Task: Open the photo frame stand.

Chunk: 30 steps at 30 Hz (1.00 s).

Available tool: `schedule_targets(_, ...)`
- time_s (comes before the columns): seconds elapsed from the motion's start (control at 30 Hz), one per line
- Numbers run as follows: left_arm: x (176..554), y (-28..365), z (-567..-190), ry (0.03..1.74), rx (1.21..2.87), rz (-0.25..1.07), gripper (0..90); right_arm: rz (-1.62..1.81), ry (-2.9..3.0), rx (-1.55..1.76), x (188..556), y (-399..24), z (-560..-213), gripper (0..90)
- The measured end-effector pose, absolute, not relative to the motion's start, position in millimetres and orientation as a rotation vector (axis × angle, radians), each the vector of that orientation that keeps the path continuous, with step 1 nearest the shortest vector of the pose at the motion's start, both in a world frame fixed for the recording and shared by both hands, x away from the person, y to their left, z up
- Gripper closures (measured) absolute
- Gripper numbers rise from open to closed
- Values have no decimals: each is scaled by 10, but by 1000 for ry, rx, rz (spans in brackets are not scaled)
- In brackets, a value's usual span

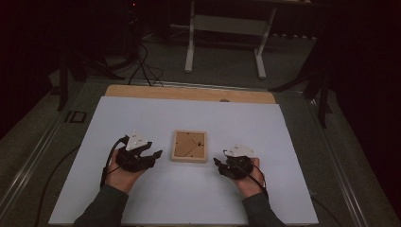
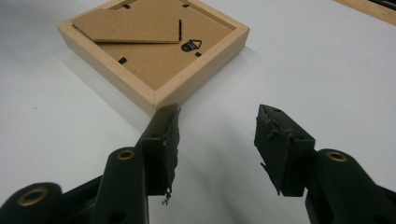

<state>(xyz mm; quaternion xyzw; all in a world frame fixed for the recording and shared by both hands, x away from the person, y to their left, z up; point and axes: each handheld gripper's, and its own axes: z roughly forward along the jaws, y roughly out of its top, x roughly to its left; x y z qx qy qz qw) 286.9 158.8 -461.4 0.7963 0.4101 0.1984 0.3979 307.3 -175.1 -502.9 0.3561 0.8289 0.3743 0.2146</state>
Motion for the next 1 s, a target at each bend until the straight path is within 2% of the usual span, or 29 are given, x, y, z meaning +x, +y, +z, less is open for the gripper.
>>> schedule_targets(0.27, 2986, 1428, -4672, 1020, 2052, 476, 486, 1041, 2300, 985, 3069, -1750, -5029, 491)
schedule_targets(0.47, 3104, 1331, -4704, 1005, 2122, 406, 471, 1035, 2307, 982, 3066, -1731, -5042, 491)
schedule_targets(1.0, 3301, 1118, -4770, 991, 2202, 381, 471, 1030, 2319, 974, 3054, -1698, -5086, 491)
